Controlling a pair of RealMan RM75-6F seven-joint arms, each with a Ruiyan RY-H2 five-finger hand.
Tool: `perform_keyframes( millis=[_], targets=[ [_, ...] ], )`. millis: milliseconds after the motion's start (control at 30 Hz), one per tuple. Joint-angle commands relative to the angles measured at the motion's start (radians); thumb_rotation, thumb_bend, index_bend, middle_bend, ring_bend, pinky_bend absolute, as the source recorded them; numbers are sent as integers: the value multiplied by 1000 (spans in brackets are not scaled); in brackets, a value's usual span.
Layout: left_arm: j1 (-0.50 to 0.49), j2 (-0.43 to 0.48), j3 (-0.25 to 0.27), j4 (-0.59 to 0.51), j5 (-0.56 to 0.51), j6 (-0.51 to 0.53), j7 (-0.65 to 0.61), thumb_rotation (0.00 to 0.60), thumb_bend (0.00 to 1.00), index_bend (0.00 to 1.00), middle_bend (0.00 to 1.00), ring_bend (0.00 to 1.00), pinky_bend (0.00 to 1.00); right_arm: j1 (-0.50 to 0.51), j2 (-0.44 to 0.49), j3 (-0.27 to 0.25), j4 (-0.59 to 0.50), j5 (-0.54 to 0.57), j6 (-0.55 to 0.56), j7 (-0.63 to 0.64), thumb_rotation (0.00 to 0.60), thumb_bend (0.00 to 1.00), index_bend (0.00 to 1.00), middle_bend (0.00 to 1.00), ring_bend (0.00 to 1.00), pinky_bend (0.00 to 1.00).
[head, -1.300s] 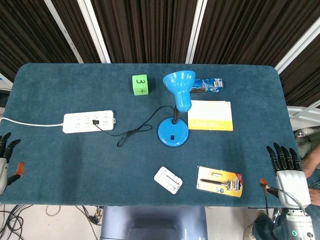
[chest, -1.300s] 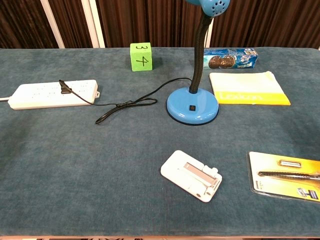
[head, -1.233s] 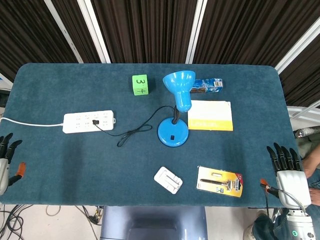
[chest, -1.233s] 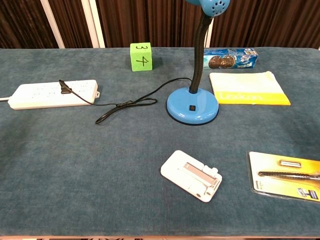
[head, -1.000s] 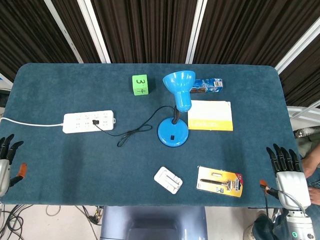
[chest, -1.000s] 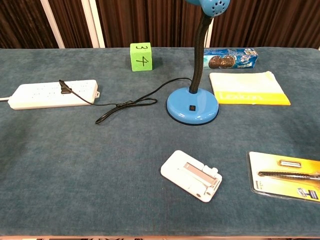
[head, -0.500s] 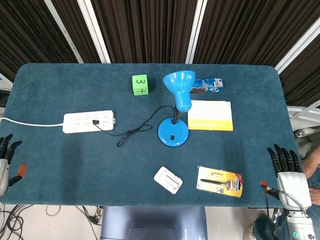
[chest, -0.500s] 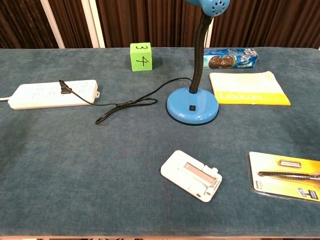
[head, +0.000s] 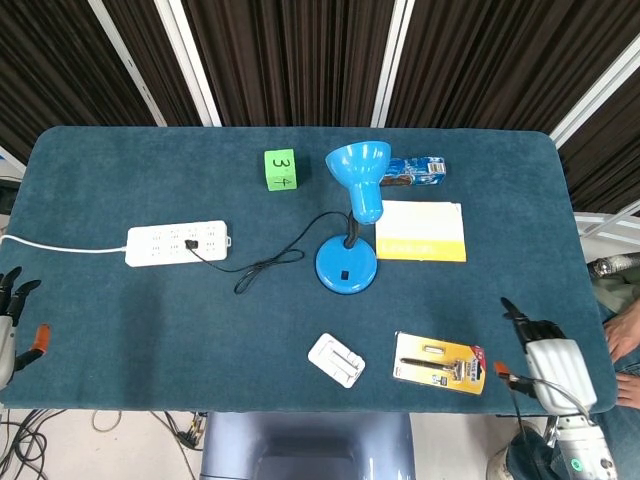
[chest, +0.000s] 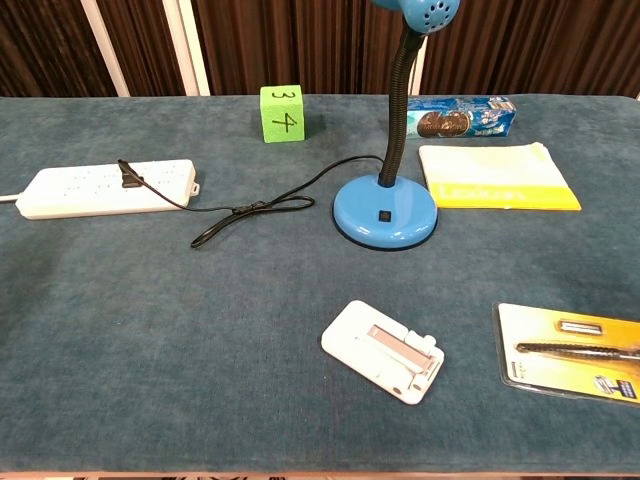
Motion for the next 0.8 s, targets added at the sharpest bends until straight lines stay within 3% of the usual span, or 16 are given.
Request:
perform_keyframes(
  millis=[33, 267, 467, 800],
  targets=[
    [0, -1, 1, -2, -2, -2, 2, 600, 422, 172, 22, 0, 0, 96, 26, 47, -68, 93, -147, -47, 600, 455, 0, 485, 589, 455],
    [-3, 0, -3, -7, -17, -12, 1, 600, 422, 172, 22, 0, 0, 232, 5, 116, -124, 263, -331, -150, 600, 584, 0, 604, 713, 563],
    [-5, 0, -5, -9, -23, -17, 1, 600, 422, 172, 22, 0, 0, 354, -69, 162, -138, 447, -450, -258, 600, 611, 0, 619, 727, 636],
    [-9, 2, -9, -14, -40, -30, -3, 600, 422, 172, 22, 0, 0, 537, -258, 188, -86, 715, -465, -462, 600, 613, 0, 619, 728, 731]
  ],
)
